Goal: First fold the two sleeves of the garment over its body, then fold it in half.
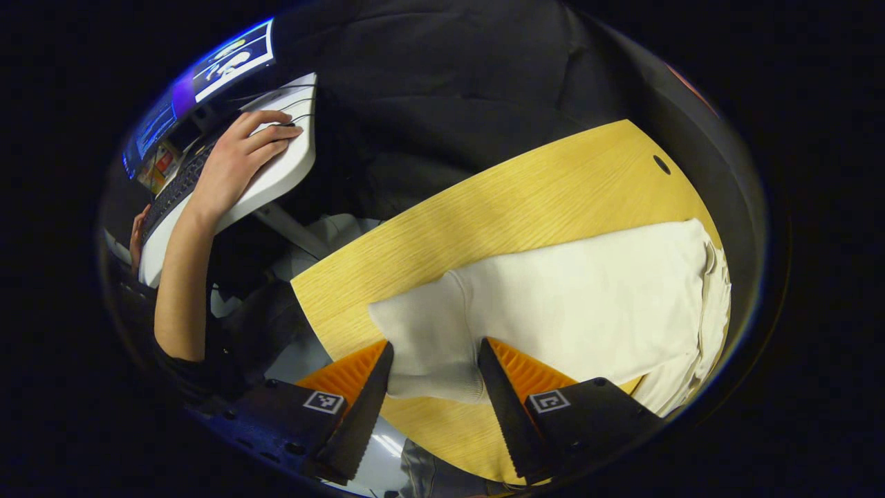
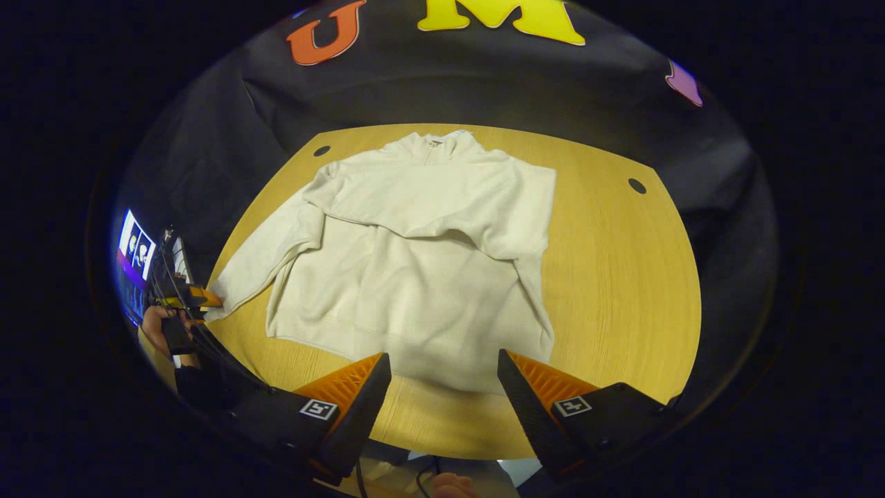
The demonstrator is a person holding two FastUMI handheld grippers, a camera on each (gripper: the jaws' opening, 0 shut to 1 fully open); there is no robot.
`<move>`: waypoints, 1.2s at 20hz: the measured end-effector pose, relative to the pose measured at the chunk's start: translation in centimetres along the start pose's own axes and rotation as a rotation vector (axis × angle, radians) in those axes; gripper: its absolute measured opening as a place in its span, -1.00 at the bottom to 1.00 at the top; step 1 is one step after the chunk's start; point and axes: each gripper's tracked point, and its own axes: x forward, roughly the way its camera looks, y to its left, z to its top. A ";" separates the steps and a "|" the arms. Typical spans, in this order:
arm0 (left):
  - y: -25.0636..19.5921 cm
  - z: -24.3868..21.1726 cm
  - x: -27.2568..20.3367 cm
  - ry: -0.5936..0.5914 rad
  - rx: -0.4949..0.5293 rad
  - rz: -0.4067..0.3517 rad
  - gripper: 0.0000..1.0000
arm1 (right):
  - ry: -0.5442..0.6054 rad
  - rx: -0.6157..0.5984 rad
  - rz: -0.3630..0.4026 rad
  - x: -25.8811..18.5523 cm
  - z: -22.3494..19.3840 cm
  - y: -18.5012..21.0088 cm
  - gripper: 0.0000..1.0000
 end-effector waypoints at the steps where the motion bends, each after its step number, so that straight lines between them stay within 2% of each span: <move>1: -0.1 0.1 0.1 0.008 0.019 0.001 0.48 | 0.006 0.016 0.000 0.0 -0.4 -0.3 0.87; 2: -0.4 0.1 0.1 0.011 0.032 -0.003 0.40 | 0.012 0.031 -0.003 0.0 -0.7 -0.8 0.94; 6: -1.5 0.1 0.1 0.030 0.054 -0.023 0.05 | 0.032 0.094 -0.005 0.3 -1.9 -2.0 0.94; 7: -1.6 0.1 0.1 0.031 0.048 -0.022 -0.31 | 0.038 0.107 0.000 0.3 -2.1 -2.2 0.93; 9: -1.8 0.1 0.0 0.035 0.034 -0.020 -0.41 | 0.033 0.134 0.019 0.5 -2.5 -2.2 0.89; 10: -1.9 0.1 0.0 0.038 0.033 -0.023 -0.46 | 0.035 0.146 0.022 0.8 -2.7 -2.3 0.94; 12: -1.9 0.1 0.0 0.042 0.035 -0.022 -0.60 | 0.044 0.162 0.019 1.1 -3.4 -2.8 0.94; 13: -1.9 0.1 0.0 0.049 0.043 -0.022 -0.70 | 0.049 0.167 0.021 1.1 -3.8 -2.9 0.87; 17: -1.8 -0.1 -0.6 0.077 0.032 -0.025 -0.83 | 0.051 0.183 0.016 1.2 -4.7 -4.0 0.87; 19: -1.9 0.4 -1.5 0.072 0.036 -0.023 -0.86 | 0.058 0.206 0.018 1.4 -5.2 -4.4 0.94; 21: -2.4 1.3 -2.6 0.055 0.053 -0.021 -0.87 | 0.062 0.213 0.020 1.4 -5.7 -4.9 0.87; 22: -2.9 1.9 -3.4 0.040 0.057 -0.025 -0.87 | 0.059 0.208 0.018 1.4 -5.7 -5.2 0.94; 24: -4.8 3.4 -4.8 0.006 0.094 -0.053 -0.87 | 0.054 0.193 -0.002 1.4 -5.8 -6.0 0.94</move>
